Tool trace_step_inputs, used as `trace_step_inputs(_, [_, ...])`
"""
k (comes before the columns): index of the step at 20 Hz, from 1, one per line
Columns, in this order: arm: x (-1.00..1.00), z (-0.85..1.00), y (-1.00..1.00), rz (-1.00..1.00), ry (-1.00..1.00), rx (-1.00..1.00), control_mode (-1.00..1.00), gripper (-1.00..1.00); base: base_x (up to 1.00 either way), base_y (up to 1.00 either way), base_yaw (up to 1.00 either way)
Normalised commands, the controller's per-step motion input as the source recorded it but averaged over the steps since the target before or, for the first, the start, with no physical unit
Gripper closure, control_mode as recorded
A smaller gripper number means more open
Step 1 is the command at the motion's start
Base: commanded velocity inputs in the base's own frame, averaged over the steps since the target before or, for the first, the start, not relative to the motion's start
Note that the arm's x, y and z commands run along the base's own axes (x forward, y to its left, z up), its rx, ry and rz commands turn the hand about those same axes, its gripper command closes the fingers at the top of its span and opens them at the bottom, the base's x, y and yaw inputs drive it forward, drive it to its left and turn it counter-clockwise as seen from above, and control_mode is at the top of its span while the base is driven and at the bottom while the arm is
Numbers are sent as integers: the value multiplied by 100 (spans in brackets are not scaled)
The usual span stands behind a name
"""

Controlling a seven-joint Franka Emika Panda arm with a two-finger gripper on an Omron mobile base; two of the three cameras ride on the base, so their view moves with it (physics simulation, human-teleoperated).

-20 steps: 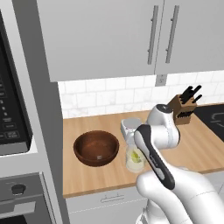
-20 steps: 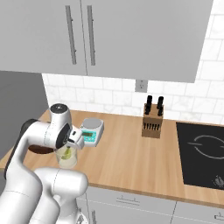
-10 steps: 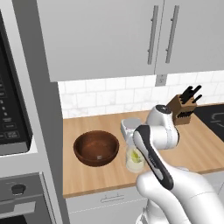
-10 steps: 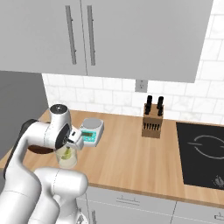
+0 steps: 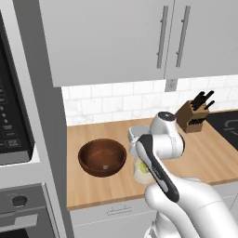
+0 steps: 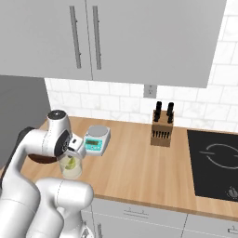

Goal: Grab a lemon wedge from the fridge and one ice cube from the ice bowl, and put them in the glass of lemonade.

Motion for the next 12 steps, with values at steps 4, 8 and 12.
trace_step_inputs(4, [0, 2, -7, 0, 4, -6, -100, 100, 0, 0, 0])
trace_step_inputs(8, [-16, 18, 7, 2, -1, -1, -100, 100, 0, 0, 0])
trace_step_inputs(12, [-1, 9, 5, 3, -5, 0, -100, 100, 0, 0, 0])
